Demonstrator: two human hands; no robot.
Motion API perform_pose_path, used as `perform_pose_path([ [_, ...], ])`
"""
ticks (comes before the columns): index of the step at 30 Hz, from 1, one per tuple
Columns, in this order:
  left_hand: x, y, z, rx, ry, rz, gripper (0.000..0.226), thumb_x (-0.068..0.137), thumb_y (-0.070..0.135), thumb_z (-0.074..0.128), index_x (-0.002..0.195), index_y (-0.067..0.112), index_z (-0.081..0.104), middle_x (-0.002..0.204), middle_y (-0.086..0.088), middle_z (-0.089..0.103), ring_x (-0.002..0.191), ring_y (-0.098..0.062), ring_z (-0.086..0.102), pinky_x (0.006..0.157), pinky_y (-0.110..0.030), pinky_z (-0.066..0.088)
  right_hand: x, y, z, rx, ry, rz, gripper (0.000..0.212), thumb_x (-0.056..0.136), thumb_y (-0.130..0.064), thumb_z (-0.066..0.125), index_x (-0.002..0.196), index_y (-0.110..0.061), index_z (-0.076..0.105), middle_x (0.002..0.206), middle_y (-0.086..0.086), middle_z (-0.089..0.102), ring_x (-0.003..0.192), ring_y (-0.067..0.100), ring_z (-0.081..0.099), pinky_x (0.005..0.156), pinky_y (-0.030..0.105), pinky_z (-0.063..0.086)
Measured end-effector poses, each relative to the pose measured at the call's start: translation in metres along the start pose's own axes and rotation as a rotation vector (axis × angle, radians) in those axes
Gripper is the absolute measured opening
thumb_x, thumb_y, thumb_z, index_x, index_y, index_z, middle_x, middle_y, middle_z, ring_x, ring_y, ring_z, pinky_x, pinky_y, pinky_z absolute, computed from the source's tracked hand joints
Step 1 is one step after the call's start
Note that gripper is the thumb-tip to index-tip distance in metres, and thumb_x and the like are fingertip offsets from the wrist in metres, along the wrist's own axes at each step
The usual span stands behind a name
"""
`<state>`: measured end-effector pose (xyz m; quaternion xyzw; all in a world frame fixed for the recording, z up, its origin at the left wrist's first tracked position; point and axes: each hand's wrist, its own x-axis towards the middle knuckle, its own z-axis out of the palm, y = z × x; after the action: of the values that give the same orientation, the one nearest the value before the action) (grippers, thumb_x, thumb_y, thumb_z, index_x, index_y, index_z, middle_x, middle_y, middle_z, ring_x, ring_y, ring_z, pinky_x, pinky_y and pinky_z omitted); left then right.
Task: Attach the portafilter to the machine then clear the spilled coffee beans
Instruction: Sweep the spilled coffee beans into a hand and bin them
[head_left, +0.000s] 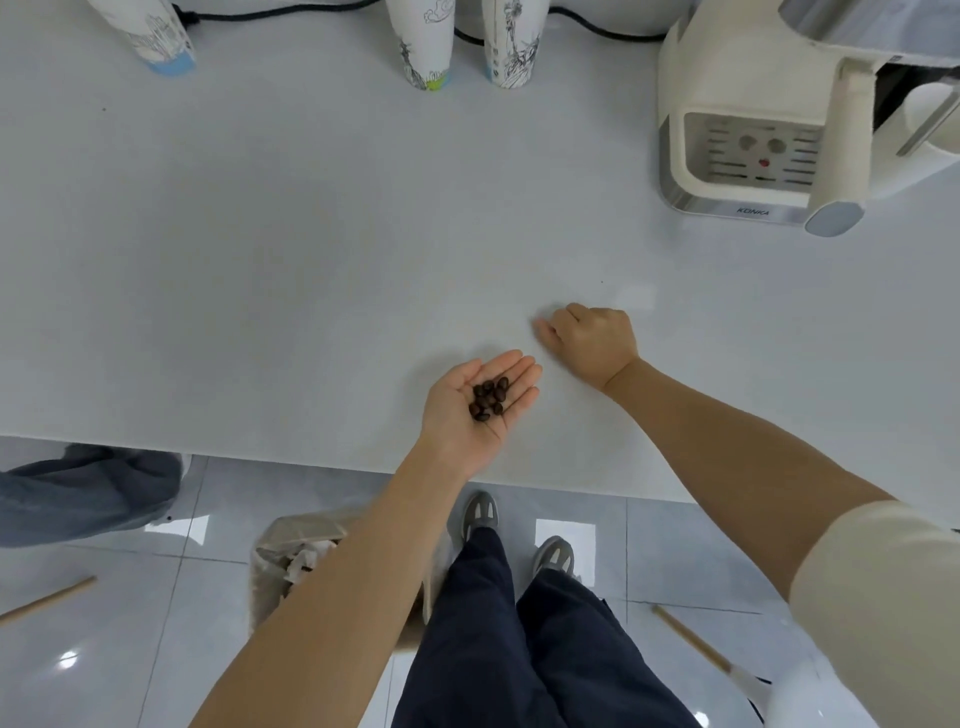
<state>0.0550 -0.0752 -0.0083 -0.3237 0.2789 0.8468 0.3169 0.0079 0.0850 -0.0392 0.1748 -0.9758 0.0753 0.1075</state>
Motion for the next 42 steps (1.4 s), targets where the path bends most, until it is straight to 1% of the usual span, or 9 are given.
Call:
perform_pose_path([
  [13, 0.008, -0.006, -0.005, 0.03, 0.036, -0.013, 0.059, 0.096, 0.019, 0.029, 0.064, -0.002, 0.074, 0.074, -0.016, 0.075, 0.086, -0.025, 0.066, 0.072, -0.034, 0.052, -0.001, 0.002, 0.008, 0.076, 0.121, 0.15, 0.054, 0.057, 0.002, 0.083, 0.03, -0.006, 0.037, 0.023, 0.01, 0.04, 0.017, 0.02, 0.037, 0.031, 0.018, 0.035],
  [16, 0.01, -0.003, -0.006, 0.025, 0.049, -0.001, 0.06, 0.096, 0.019, 0.029, 0.064, -0.003, 0.074, 0.073, -0.017, 0.075, 0.087, -0.026, 0.065, 0.073, -0.035, 0.051, -0.002, 0.002, 0.006, 0.118, 0.134, 0.179, 0.062, 0.061, 0.004, 0.08, 0.039, -0.015, 0.025, 0.024, 0.013, 0.04, 0.018, 0.022, 0.038, 0.036, 0.019, 0.03],
  [19, 0.01, -0.003, -0.005, 0.015, 0.056, 0.007, 0.06, 0.096, 0.019, 0.028, 0.064, -0.004, 0.074, 0.075, -0.017, 0.075, 0.088, -0.027, 0.065, 0.074, -0.035, 0.051, 0.005, -0.003, -0.008, 0.195, 0.166, 0.199, 0.06, 0.065, 0.005, 0.076, 0.044, -0.015, 0.024, 0.026, 0.012, 0.03, 0.024, 0.015, 0.026, 0.039, 0.019, 0.029],
  [22, 0.008, -0.005, 0.003, -0.004, 0.042, 0.003, 0.059, 0.096, 0.019, 0.027, 0.067, -0.006, 0.073, 0.075, -0.019, 0.075, 0.089, -0.028, 0.065, 0.075, -0.036, 0.05, 0.016, -0.013, -0.03, 0.287, 0.212, 0.176, 0.054, 0.071, -0.001, 0.069, 0.045, -0.015, 0.024, 0.035, 0.0, 0.019, 0.032, 0.012, 0.019, 0.042, 0.01, 0.013],
  [24, 0.005, -0.006, 0.012, -0.016, 0.014, -0.003, 0.056, 0.096, 0.019, 0.027, 0.07, -0.006, 0.07, 0.075, -0.018, 0.074, 0.091, -0.029, 0.063, 0.076, -0.035, 0.05, 0.02, -0.023, -0.045, 0.349, 0.248, 0.162, 0.05, 0.073, -0.005, 0.064, 0.045, -0.016, 0.024, 0.032, 0.003, 0.02, 0.032, 0.012, 0.018, 0.044, 0.008, 0.009],
  [29, -0.013, -0.007, 0.038, -0.057, -0.046, 0.029, 0.038, 0.093, 0.014, 0.035, 0.075, -0.001, 0.065, 0.076, -0.015, 0.064, 0.075, -0.025, 0.06, 0.065, -0.039, 0.058, 0.016, -0.051, -0.072, 0.387, 0.275, 0.13, 0.05, 0.075, -0.008, 0.061, 0.041, -0.015, 0.026, 0.033, -0.001, 0.022, 0.031, 0.013, 0.02, 0.035, 0.018, 0.021],
  [32, -0.022, -0.008, 0.044, -0.064, -0.022, 0.058, 0.034, 0.092, 0.012, 0.036, 0.069, 0.005, 0.06, 0.066, -0.008, 0.06, 0.066, -0.019, 0.062, 0.056, -0.026, 0.058, 0.008, -0.067, -0.076, 0.374, 0.295, 0.111, 0.05, 0.079, -0.012, 0.059, 0.034, -0.006, 0.037, 0.026, 0.008, 0.035, 0.031, 0.013, 0.019, 0.039, 0.015, 0.021],
  [35, -0.03, -0.012, 0.041, -0.127, -0.052, 0.059, 0.051, 0.094, 0.017, 0.035, 0.05, 0.008, 0.059, 0.046, -0.001, 0.057, 0.046, -0.012, 0.061, 0.045, -0.02, 0.052, 0.001, -0.078, -0.078, 0.36, 0.319, 0.096, 0.048, 0.078, -0.013, 0.057, 0.034, -0.005, 0.04, 0.026, 0.007, 0.039, 0.027, 0.016, 0.022, 0.036, 0.013, 0.02],
  [42, -0.047, -0.015, 0.028, -0.327, -0.132, 0.146, 0.059, 0.094, 0.022, 0.031, 0.048, 0.008, 0.065, 0.048, -0.001, 0.059, 0.046, -0.012, 0.062, 0.049, -0.021, 0.054, -0.005, -0.107, -0.082, 0.373, 0.403, 0.007, 0.047, 0.079, -0.015, 0.05, 0.034, -0.007, 0.041, 0.028, 0.005, 0.04, 0.025, 0.018, 0.035, 0.033, 0.013, 0.021],
])
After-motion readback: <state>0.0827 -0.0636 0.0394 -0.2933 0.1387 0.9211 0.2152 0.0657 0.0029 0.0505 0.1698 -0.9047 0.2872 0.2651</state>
